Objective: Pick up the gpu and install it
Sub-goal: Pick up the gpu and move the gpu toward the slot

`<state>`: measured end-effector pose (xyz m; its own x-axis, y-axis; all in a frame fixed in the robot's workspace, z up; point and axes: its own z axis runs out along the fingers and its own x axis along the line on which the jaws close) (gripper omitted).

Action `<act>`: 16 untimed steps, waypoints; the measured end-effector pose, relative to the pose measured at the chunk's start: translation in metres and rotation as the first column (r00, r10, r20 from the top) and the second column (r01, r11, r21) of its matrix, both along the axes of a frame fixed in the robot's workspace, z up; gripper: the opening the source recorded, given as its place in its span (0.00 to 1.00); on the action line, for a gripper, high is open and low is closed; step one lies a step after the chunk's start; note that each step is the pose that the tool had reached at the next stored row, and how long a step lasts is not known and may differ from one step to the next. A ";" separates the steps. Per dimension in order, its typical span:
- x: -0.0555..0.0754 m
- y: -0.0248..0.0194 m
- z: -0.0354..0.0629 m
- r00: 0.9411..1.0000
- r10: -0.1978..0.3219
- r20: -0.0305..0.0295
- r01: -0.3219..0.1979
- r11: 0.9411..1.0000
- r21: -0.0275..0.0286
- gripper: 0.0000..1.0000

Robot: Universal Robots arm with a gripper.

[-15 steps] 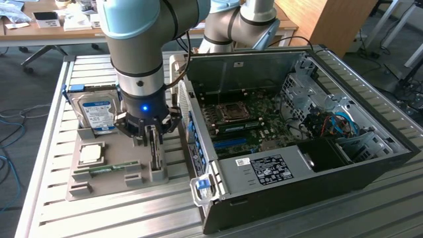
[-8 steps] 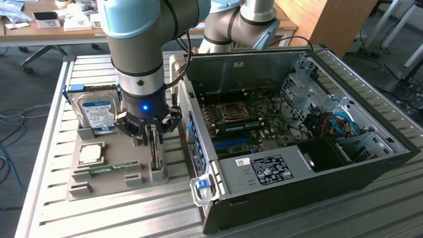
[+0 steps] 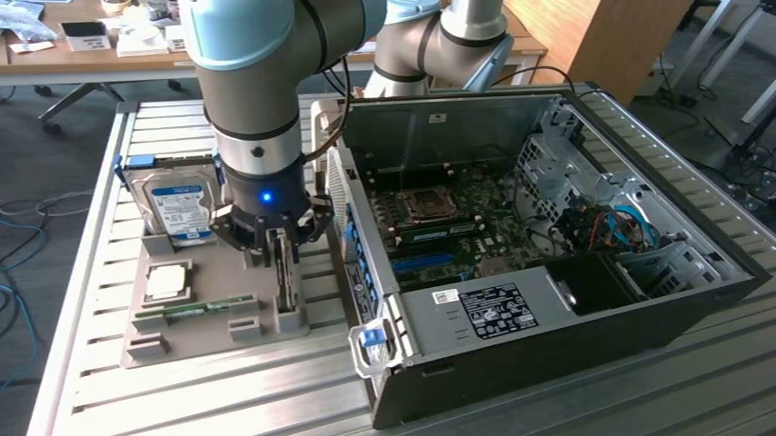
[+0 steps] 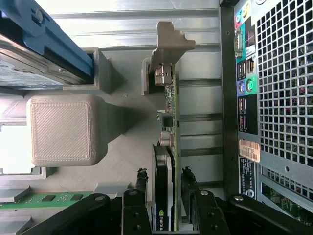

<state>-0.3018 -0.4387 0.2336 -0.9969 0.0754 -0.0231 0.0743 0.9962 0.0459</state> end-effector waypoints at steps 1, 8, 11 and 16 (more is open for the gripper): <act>0.000 0.0000 0.0000 1.000 0.000 0.000 0.000 1.000 0.000 0.42; 0.000 0.0000 0.0000 1.000 0.000 0.000 0.000 1.000 0.000 0.33; 0.000 0.0000 0.0000 1.000 0.000 0.000 0.000 1.000 0.000 0.33; 0.000 0.0000 0.0000 1.000 0.000 0.000 0.000 1.000 0.000 0.27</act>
<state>-0.3018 -0.4387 0.2336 -0.9969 0.0754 -0.0231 0.0742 0.9962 0.0459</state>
